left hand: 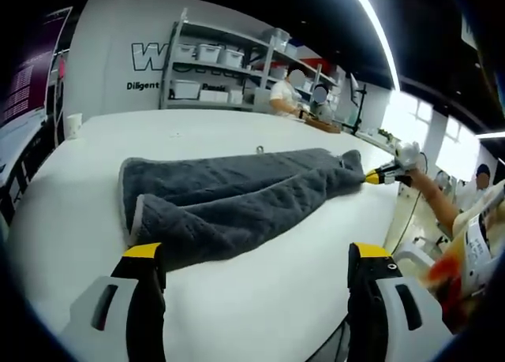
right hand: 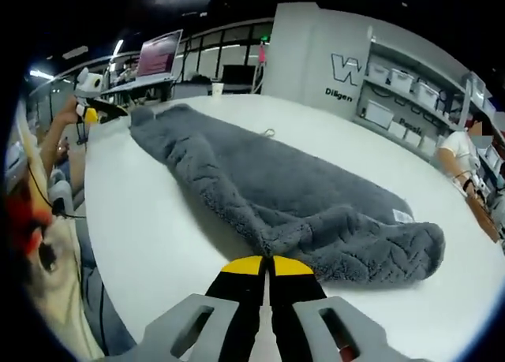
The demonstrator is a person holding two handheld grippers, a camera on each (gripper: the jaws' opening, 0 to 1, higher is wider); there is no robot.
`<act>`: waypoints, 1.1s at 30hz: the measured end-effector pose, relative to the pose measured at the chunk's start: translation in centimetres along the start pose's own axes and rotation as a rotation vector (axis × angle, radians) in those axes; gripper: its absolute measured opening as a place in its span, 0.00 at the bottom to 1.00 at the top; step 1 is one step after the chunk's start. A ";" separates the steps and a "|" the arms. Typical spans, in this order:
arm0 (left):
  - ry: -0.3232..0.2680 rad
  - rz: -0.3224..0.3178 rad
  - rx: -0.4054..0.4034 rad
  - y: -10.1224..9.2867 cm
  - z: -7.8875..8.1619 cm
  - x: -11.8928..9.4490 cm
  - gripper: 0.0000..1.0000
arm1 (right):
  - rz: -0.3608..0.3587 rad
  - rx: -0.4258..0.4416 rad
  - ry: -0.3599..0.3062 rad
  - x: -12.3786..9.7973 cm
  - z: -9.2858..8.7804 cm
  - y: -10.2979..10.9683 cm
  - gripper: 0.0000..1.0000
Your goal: Open the folded towel by lifting each exposed corner and separating the folded layers until the towel lies flat within the target outline without major curled edges
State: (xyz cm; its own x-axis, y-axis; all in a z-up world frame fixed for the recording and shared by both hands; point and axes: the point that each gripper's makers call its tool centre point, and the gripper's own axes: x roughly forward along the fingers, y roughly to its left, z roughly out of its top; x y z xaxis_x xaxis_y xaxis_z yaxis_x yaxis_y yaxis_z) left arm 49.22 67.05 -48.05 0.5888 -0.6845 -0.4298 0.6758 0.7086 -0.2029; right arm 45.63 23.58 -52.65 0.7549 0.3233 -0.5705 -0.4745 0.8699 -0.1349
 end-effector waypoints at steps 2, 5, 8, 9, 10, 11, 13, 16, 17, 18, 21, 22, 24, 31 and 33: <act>0.001 0.000 0.001 0.0 -0.1 0.0 0.94 | 0.003 0.005 0.007 0.0 -0.3 0.1 0.00; 0.000 -0.002 0.003 -0.1 0.0 0.0 0.94 | 0.004 0.021 0.003 -0.1 -0.4 0.1 0.00; -0.004 0.000 0.005 -0.1 0.1 -0.1 0.94 | 0.010 0.032 0.006 -0.3 -0.6 0.2 0.00; -0.004 0.000 0.004 -0.1 0.1 -0.1 0.94 | 0.010 0.033 0.006 -0.3 -0.6 0.3 0.00; -0.005 0.002 0.004 -0.1 0.1 -0.2 0.94 | 0.009 0.035 0.010 -0.6 -0.7 0.3 0.00; -0.004 0.003 0.003 0.0 0.0 -0.2 0.94 | 0.001 0.031 0.011 -0.9 -0.7 0.2 0.00; -0.003 0.005 0.001 0.1 0.0 -0.2 0.94 | -0.017 0.040 -0.010 -1.5 -0.4 0.0 0.04; -0.001 0.005 0.000 0.1 -0.1 -0.1 0.94 | -0.047 0.080 -0.040 -2.5 0.1 -0.5 0.21; 0.000 0.004 0.000 0.1 -0.1 -0.1 0.94 | -0.055 0.088 -0.046 -2.7 0.2 -0.6 0.26; 0.001 0.004 0.002 0.0 -0.1 -0.1 0.94 | -0.070 0.102 -0.053 -3.2 0.3 -0.9 0.31; 0.003 0.001 0.002 0.0 -0.1 0.0 0.94 | -0.097 0.131 -0.036 -3.8 -0.3 -1.1 0.46; 0.004 -0.001 0.001 -0.1 -0.1 0.0 0.94 | -0.101 0.138 -0.029 -3.9 -0.5 -1.1 0.52; 0.002 -0.006 -0.004 -0.2 -0.1 0.1 0.94 | -0.108 0.160 -0.018 -4.2 -1.1 -1.0 0.61; -0.005 0.003 -0.009 0.2 0.2 -0.3 0.94 | -0.118 0.208 -0.023 -4.5 -1.9 -0.7 0.91; -0.006 0.009 -0.007 0.5 0.3 -0.6 0.94 | -0.132 0.226 -0.017 -4.6 -2.1 -0.7 0.96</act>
State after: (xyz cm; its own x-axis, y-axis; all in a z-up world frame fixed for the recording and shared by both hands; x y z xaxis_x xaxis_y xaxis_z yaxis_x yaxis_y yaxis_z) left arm 49.34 67.72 -47.65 0.5976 -0.6787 -0.4268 0.6671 0.7162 -0.2049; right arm 41.57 20.69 -51.67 0.8122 0.2060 -0.5459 -0.2595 0.9655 -0.0217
